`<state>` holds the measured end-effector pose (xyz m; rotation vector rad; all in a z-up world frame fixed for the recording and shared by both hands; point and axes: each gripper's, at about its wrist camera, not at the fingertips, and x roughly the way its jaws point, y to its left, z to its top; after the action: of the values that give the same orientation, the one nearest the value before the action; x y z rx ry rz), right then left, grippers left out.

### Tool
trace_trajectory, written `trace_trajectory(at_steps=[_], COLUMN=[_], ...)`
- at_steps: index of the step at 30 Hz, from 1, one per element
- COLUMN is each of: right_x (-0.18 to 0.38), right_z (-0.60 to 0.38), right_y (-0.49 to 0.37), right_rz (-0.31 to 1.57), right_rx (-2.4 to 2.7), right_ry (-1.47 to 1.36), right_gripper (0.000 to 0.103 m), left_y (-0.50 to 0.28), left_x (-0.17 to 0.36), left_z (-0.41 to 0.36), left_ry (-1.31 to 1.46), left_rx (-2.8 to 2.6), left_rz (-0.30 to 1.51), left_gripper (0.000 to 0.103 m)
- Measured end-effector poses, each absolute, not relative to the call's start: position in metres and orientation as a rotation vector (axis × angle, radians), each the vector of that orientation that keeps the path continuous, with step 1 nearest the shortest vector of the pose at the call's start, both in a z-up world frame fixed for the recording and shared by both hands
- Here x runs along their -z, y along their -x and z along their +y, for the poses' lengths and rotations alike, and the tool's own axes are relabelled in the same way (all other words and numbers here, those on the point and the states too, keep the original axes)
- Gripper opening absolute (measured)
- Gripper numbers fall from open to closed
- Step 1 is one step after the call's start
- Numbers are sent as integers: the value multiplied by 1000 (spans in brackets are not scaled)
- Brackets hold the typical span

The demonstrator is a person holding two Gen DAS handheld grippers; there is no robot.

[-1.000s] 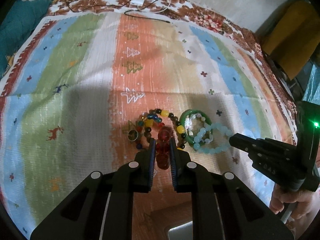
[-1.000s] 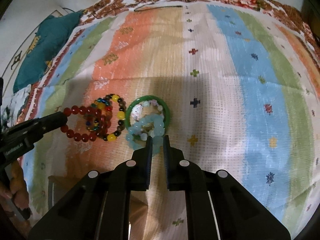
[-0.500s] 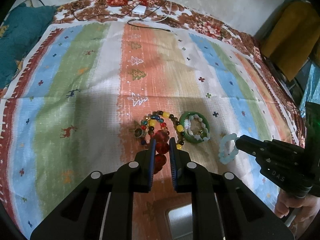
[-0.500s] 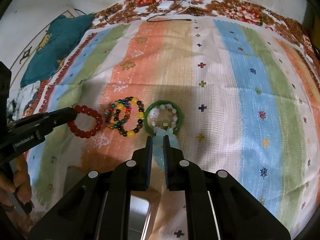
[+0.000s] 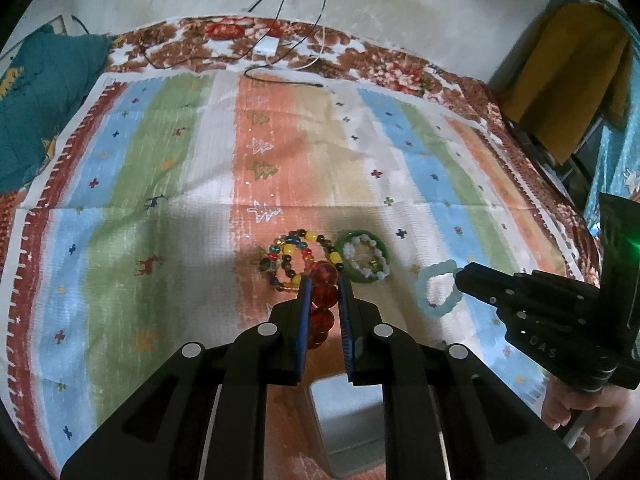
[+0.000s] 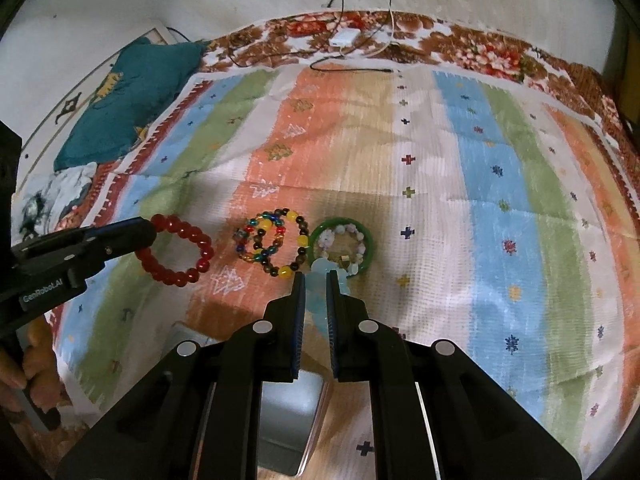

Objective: Organize jewelry
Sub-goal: 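Lift both held bracelets and carry them over the silver tin, then open both tools to drop the bracelets into the tin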

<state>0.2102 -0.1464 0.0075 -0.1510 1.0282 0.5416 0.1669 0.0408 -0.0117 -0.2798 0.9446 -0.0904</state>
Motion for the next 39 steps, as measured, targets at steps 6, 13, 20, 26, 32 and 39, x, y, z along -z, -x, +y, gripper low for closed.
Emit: trace_trajectory(at_steps=[6, 13, 20, 26, 32, 39], right_x=[-19, -26, -27, -28, -24, -20], right_z=[-145, -141, -142, -143, -145, -145], right_y=[-193, -172, -156, -147, -142, -146], right_rz=[997, 970, 967, 971, 986, 999], right_rx=[-569, -592, -612, -622, -627, -613], right_ry=[162, 190, 200, 194, 181, 181], right_gripper=[11, 11, 11, 11, 11, 22], left_y=[-151, -135, -121, -109, -102, -106], left_x=[1, -5, -8, -8, -4, 5], left_z=[29, 19, 11, 6, 4, 8], left_ry=[249, 237, 227, 225, 228, 257], left_rx=[110, 132, 143, 147, 157, 153], left_rz=[920, 902, 894, 894, 918, 953], left_gripper=[13, 13, 13, 13, 13, 17])
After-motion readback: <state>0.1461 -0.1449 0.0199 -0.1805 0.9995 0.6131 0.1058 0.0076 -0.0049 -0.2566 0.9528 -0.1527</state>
